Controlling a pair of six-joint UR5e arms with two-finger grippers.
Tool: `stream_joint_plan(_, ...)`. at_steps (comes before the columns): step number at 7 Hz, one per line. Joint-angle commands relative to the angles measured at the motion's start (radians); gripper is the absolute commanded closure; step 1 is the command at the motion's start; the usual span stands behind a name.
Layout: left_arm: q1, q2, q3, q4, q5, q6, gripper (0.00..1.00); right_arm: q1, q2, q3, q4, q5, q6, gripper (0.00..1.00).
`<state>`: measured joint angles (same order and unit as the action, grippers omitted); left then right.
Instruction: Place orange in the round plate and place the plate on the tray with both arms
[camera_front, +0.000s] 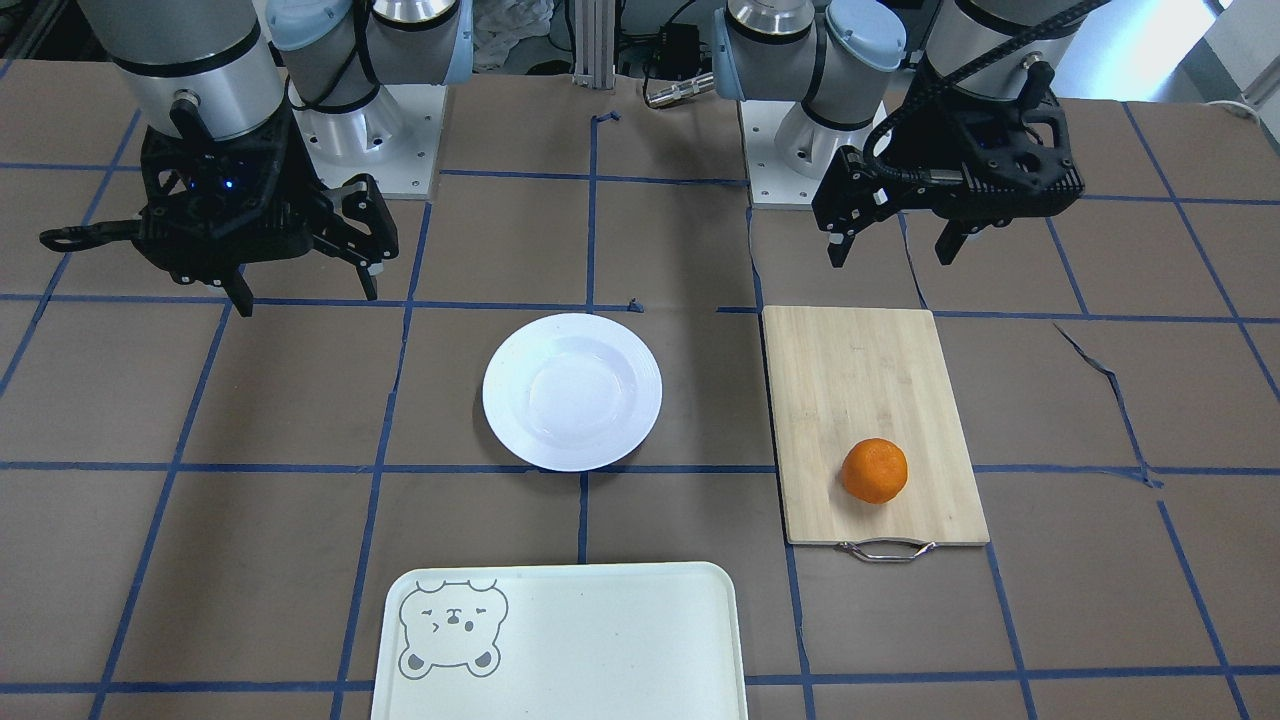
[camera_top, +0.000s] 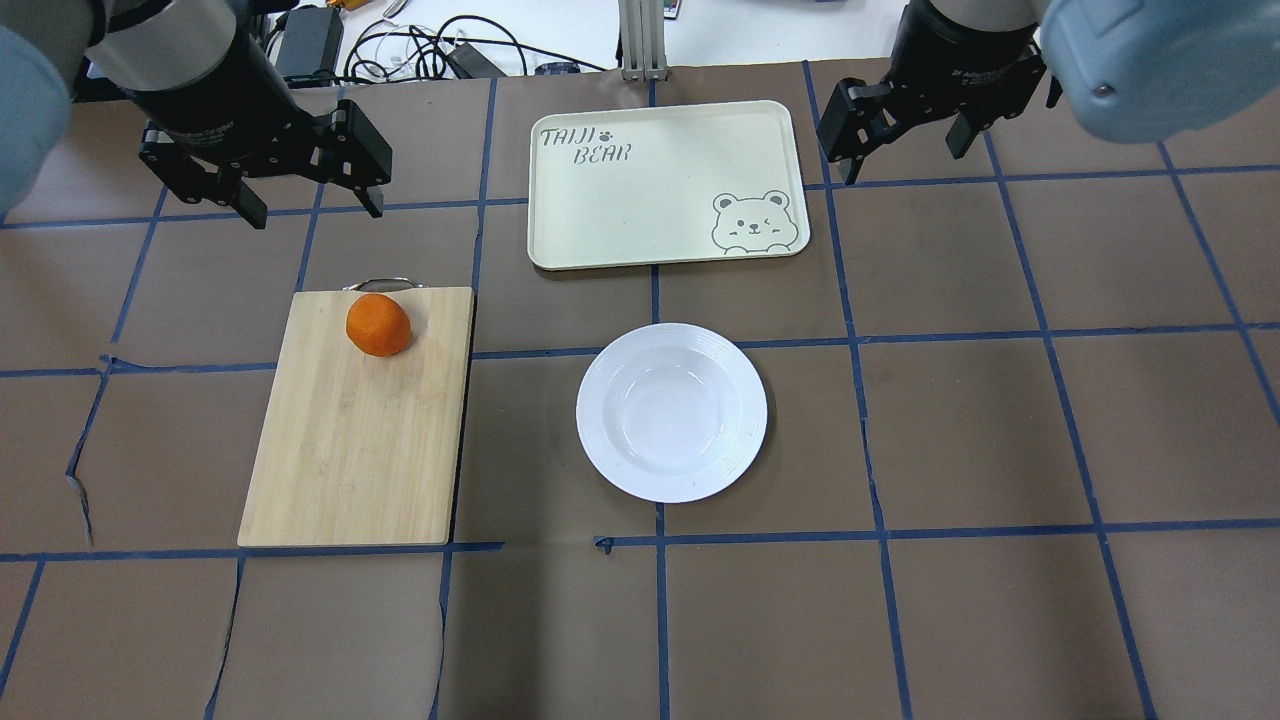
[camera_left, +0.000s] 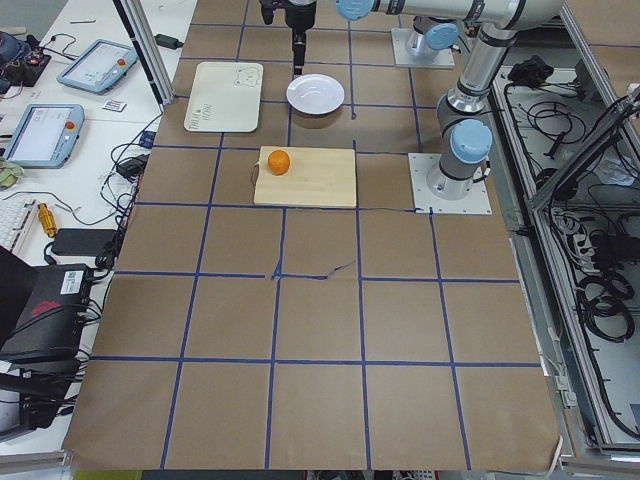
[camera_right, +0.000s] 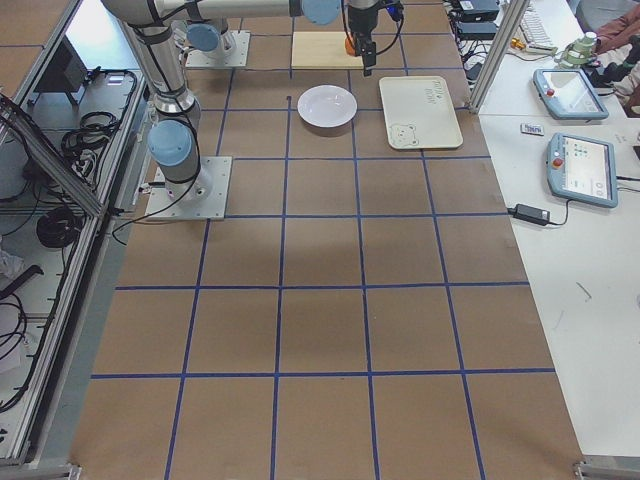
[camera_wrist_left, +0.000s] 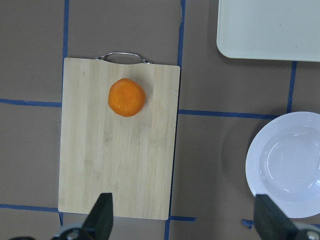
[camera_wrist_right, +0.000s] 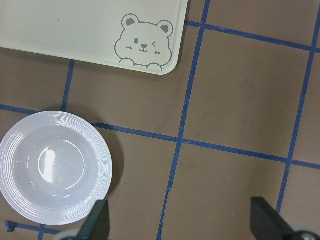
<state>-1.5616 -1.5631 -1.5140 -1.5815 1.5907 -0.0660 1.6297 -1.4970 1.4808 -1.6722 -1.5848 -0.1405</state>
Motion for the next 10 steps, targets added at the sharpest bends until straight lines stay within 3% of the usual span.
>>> stream_joint_plan(1,0.000,0.000,0.000,-0.002,0.000,0.000,0.00,-0.022,-0.011,0.003,0.002,0.000,0.018,0.00)
stream_joint_plan(10,-0.002,0.002,0.000,-0.003,0.005,0.000,0.00,-0.028,-0.028,0.009,0.003,-0.003,0.018,0.00)
